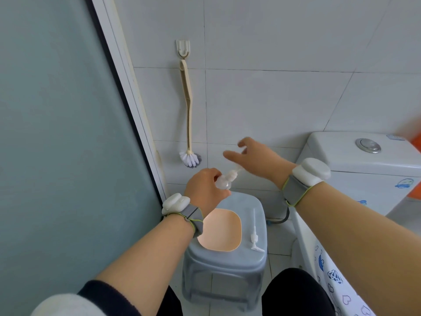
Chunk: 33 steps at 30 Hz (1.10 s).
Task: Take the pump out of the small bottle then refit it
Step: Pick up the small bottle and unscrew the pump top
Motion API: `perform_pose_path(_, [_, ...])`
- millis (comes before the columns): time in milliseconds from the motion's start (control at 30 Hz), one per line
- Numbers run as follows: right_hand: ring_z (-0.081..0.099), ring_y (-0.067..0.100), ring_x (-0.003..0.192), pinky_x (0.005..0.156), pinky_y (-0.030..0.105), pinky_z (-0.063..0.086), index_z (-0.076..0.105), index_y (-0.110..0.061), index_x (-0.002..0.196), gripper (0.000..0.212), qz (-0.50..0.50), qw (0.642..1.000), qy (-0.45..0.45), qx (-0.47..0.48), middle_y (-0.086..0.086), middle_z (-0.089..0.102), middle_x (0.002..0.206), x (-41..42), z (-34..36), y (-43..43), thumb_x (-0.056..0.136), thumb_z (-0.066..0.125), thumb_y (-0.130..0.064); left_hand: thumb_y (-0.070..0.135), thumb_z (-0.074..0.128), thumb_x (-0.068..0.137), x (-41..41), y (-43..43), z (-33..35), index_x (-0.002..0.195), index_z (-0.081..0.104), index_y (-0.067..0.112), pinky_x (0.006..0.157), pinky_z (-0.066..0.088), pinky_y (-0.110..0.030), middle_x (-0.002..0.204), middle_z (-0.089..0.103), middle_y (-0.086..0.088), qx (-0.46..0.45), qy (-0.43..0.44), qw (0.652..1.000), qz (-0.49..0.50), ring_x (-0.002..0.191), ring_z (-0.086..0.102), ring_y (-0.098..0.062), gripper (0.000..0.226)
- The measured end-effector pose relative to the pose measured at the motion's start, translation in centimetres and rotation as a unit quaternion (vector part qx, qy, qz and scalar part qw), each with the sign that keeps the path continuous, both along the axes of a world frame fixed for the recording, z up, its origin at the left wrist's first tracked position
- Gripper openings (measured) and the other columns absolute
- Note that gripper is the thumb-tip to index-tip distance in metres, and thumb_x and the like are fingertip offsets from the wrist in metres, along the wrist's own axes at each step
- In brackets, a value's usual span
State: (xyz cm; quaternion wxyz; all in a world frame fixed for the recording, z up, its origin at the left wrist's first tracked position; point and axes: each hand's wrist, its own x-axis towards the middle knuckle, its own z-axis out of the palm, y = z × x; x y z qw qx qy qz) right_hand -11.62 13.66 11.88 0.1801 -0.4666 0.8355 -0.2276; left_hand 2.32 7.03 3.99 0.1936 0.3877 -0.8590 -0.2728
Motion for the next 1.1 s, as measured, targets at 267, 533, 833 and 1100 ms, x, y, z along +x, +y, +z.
perform_pose_path(267, [0.057,0.019,0.073,0.062,0.027,0.042,0.069,-0.008,0.086,0.025,0.075,0.995,0.010,0.065,0.004,0.063,0.083,0.2,-0.4,0.6,0.079,0.072,-0.031,0.036,0.076,0.067,-0.2,0.2,-0.1,0.098,0.066,0.024,0.065,0.037,-0.024,0.084,0.058,0.009,-0.001,0.008,1.000,-0.011,0.075,0.057,-0.015,0.035])
perform_pose_path(533, [0.064,0.015,0.097,0.090,0.036,0.043,0.067,-0.023,0.108,0.070,0.072,0.989,-0.062,0.113,-0.002,0.071,0.097,-0.2,0.8,0.7,0.074,0.048,-0.082,0.037,0.075,0.066,-0.1,0.1,-0.2,0.095,0.065,0.024,0.065,0.046,-0.029,0.087,0.066,0.003,0.012,0.008,1.000,-0.014,0.076,0.061,-0.018,0.033])
perform_pose_path(833, [0.057,0.013,0.069,0.059,0.024,0.042,0.069,-0.014,0.079,0.022,0.075,0.992,-0.008,0.104,-0.001,0.068,0.080,-0.2,-0.4,0.4,0.082,0.069,-0.035,0.035,0.075,0.067,-0.3,0.2,-0.1,0.096,0.066,0.024,0.062,0.035,-0.023,0.087,0.064,0.005,-0.001,0.008,1.000,-0.011,0.073,0.056,-0.015,0.033])
perform_pose_path(1100, [0.056,0.023,0.111,0.085,0.029,0.040,0.051,-0.018,0.133,0.073,0.037,0.997,-0.031,0.062,0.003,0.056,0.123,-0.2,-0.6,0.3,0.075,0.072,-0.057,0.036,0.075,0.067,0.1,0.0,-0.4,0.096,0.065,0.022,0.066,0.045,-0.027,0.089,0.067,0.004,0.013,0.004,1.000,-0.005,0.079,0.062,-0.019,0.033])
